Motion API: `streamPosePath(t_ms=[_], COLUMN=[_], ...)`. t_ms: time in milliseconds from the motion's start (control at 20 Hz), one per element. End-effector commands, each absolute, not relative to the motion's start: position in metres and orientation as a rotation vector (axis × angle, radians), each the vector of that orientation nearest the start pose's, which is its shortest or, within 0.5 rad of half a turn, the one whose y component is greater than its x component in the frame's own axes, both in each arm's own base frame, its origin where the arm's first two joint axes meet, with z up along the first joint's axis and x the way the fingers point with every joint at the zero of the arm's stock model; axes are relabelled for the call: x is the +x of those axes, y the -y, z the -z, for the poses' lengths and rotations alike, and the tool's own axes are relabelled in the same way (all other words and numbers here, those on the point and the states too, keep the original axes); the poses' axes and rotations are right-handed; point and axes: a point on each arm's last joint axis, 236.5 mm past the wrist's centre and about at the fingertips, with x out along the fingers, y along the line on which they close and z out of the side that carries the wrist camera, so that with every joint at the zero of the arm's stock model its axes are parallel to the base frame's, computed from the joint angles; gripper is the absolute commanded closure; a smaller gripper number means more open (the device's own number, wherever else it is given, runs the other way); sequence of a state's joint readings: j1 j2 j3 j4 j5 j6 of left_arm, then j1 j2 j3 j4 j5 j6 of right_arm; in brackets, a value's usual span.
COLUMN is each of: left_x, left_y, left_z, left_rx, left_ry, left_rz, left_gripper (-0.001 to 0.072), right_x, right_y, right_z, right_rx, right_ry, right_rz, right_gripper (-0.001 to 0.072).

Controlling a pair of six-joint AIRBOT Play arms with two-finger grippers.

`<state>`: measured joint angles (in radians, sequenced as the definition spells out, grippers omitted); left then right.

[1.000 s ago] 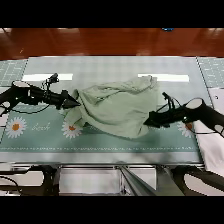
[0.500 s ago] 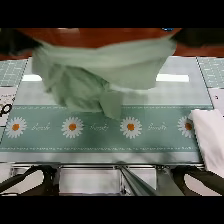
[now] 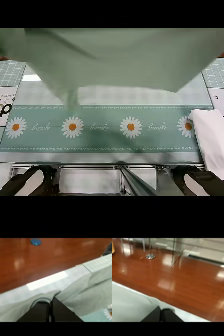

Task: Fold the shirts.

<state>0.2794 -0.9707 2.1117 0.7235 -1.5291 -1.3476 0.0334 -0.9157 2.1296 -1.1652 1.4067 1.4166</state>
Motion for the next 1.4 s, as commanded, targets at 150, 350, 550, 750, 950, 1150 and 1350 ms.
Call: streamPosePath(t_ms=[150,350,550,750,950,1150,1350], left_x=[0.142,0.115,0.173,0.263,0.383,0.483,0.554], left_y=[0.130,0.130,0.113,0.111,0.131,0.149,0.149], left_z=[-0.507,-0.506,-0.452,-0.338,-0.199,-0.104,-0.075], left_rx=[0.070,0.050,-0.066,-0.292,-0.471,-0.554,-0.650], left_ry=[-0.082,-0.062,-0.263,-0.571,-0.769,-0.943,-0.978], left_rz=[0.510,0.480,0.453,0.565,0.598,0.572,0.534], left_gripper=[0.0687,0.0687,0.0687,0.0687,0.0687,0.0687,0.0687], right_x=[0.166,0.161,0.190,0.262,0.355,0.446,0.506], right_y=[-0.088,-0.088,-0.089,-0.091,-0.086,-0.070,-0.056], right_z=[-0.498,-0.472,-0.435,-0.350,-0.244,-0.153,-0.097], right_rx=[-0.081,-0.059,-0.032,0.030,0.068,0.190,0.359], right_ry=[-0.130,-0.220,-0.340,-0.582,-0.832,-0.978,-1.024], right_rz=[-0.397,-0.400,-0.401,-0.396,-0.353,-0.292,-0.283], right_gripper=[0.0689,0.0689,0.0689,0.0689,0.0689,0.0689,0.0689])
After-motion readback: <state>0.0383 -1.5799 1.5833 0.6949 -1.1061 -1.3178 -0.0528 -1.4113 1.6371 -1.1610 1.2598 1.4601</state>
